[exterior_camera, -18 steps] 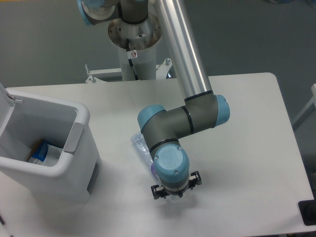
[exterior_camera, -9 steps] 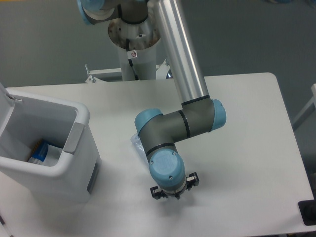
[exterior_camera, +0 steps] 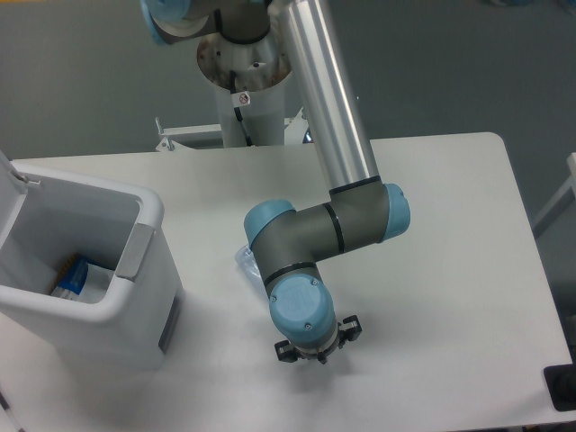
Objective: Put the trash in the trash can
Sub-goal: 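Lower the gripper beside the bottle cap and align with it, then close the gripper on the bottle near its cap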
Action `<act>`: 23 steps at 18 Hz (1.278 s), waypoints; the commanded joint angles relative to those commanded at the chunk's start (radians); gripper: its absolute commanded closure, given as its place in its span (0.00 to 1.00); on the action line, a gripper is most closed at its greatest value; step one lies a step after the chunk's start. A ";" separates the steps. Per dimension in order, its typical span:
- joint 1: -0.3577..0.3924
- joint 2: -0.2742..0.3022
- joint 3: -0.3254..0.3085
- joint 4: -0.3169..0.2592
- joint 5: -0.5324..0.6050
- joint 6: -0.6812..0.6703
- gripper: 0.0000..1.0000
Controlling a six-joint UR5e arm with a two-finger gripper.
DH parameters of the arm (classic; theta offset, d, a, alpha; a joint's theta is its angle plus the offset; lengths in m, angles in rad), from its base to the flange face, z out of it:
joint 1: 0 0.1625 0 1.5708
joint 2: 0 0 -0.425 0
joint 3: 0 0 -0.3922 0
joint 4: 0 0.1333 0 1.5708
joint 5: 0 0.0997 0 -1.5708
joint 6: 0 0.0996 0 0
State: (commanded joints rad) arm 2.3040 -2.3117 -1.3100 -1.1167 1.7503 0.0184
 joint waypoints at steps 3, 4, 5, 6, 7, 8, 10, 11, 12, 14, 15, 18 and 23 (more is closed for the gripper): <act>-0.002 0.000 0.000 0.000 0.000 0.000 0.92; 0.000 0.000 0.000 0.000 0.000 -0.002 0.97; -0.002 0.002 0.000 0.000 -0.002 -0.003 0.97; -0.002 0.002 0.000 0.000 -0.003 -0.005 0.97; -0.002 0.003 0.003 0.000 -0.009 -0.003 0.98; -0.002 0.008 0.006 0.000 -0.012 -0.003 0.98; 0.000 0.015 0.021 0.000 -0.043 -0.003 0.99; 0.000 0.024 0.031 0.000 -0.069 -0.003 0.99; 0.005 0.034 0.037 0.000 -0.096 -0.002 1.00; 0.026 0.060 0.040 0.003 -0.138 0.003 1.00; 0.040 0.075 0.040 0.003 -0.156 0.005 1.00; 0.061 0.119 0.052 0.006 -0.228 0.011 1.00; 0.100 0.176 0.115 0.006 -0.345 0.009 1.00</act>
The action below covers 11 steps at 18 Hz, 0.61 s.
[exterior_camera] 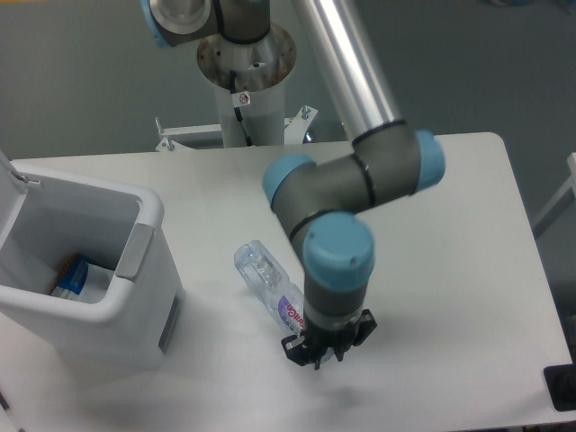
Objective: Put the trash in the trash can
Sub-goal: 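Close the gripper on the bottle near its cap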
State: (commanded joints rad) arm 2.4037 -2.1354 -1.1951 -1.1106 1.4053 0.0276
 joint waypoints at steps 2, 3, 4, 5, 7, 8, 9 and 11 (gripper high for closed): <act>0.014 0.031 0.015 0.000 -0.052 0.000 1.00; 0.021 0.044 0.020 0.000 -0.074 0.000 1.00; 0.026 0.063 0.026 0.000 -0.094 0.000 1.00; 0.029 0.080 0.029 0.002 -0.117 0.000 1.00; 0.031 0.113 0.041 0.003 -0.164 0.000 1.00; 0.031 0.126 0.051 0.005 -0.189 0.002 1.00; 0.034 0.138 0.061 0.005 -0.216 0.002 1.00; 0.045 0.152 0.089 0.029 -0.278 -0.008 1.00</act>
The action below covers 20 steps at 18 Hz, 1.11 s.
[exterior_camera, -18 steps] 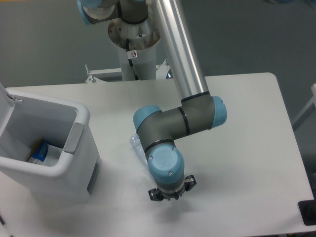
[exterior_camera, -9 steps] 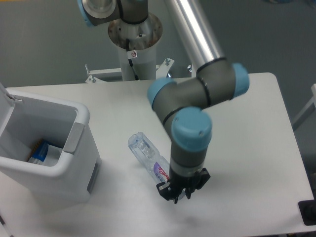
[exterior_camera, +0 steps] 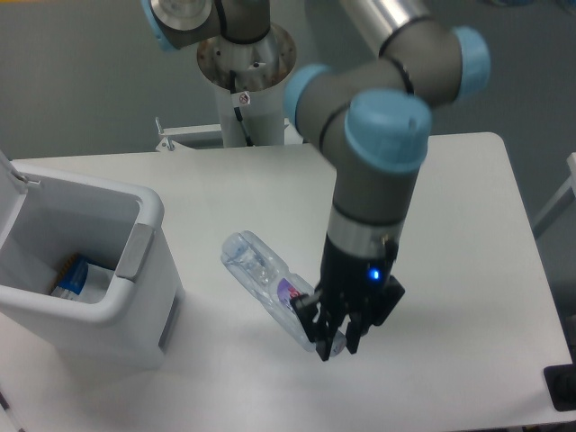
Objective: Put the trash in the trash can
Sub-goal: 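Close the gripper on the bottle near its cap, then lift the bottle and carry it over the trash bin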
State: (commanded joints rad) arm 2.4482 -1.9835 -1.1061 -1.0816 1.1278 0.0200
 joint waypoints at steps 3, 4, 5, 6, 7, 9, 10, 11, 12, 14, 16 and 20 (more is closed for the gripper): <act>0.006 0.006 0.029 0.023 -0.043 -0.005 1.00; 0.008 0.008 0.035 0.023 -0.055 -0.005 1.00; 0.008 0.008 0.043 0.025 -0.063 -0.005 1.00; 0.008 0.009 0.049 0.023 -0.068 -0.006 1.00; 0.009 0.018 0.055 0.023 -0.069 -0.015 1.00; 0.012 0.034 0.065 0.025 -0.091 -0.034 1.00; 0.012 0.041 0.068 0.025 -0.104 -0.040 1.00; 0.012 0.051 0.069 0.025 -0.117 -0.048 1.00; 0.011 0.060 0.071 0.026 -0.129 -0.054 1.00; 0.005 0.078 0.071 0.026 -0.161 -0.063 1.00; -0.006 0.086 0.068 0.026 -0.186 -0.072 1.00; -0.101 0.087 0.054 0.055 -0.191 -0.074 1.00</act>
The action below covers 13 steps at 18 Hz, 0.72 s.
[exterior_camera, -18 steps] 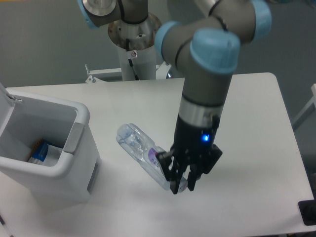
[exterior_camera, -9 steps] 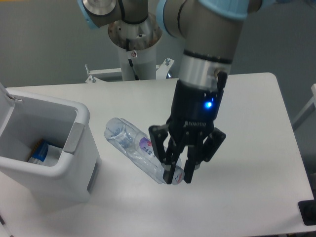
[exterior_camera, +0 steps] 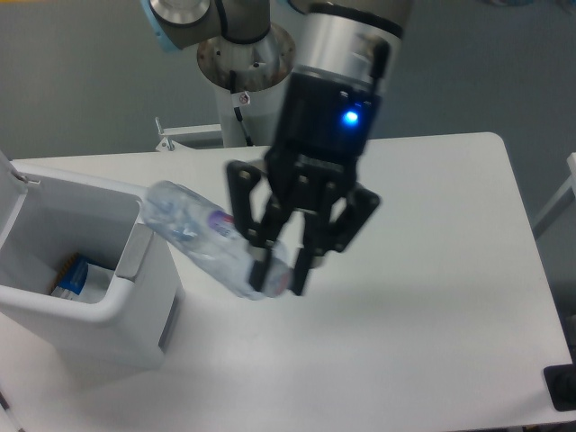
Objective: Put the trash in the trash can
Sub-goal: 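Lift the bottle and carry it over the trash bin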
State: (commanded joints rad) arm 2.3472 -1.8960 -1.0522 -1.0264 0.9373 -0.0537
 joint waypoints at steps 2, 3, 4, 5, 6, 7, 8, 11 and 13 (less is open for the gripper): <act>-0.035 -0.008 -0.003 0.034 0.000 0.000 1.00; -0.052 -0.015 -0.005 0.048 0.000 0.000 1.00; -0.071 -0.021 -0.011 0.058 0.000 0.003 1.00; -0.078 -0.025 -0.028 0.074 0.000 0.005 1.00; -0.081 -0.026 -0.044 0.094 0.000 0.005 1.00; -0.088 -0.025 -0.057 0.106 0.000 0.005 1.00; -0.095 -0.023 -0.063 0.109 0.000 0.003 1.00; -0.114 -0.025 -0.083 0.115 0.002 0.009 1.00; -0.127 -0.025 -0.091 0.117 0.002 0.023 1.00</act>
State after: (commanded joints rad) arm 2.2197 -1.9205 -1.1428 -0.9097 0.9388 -0.0308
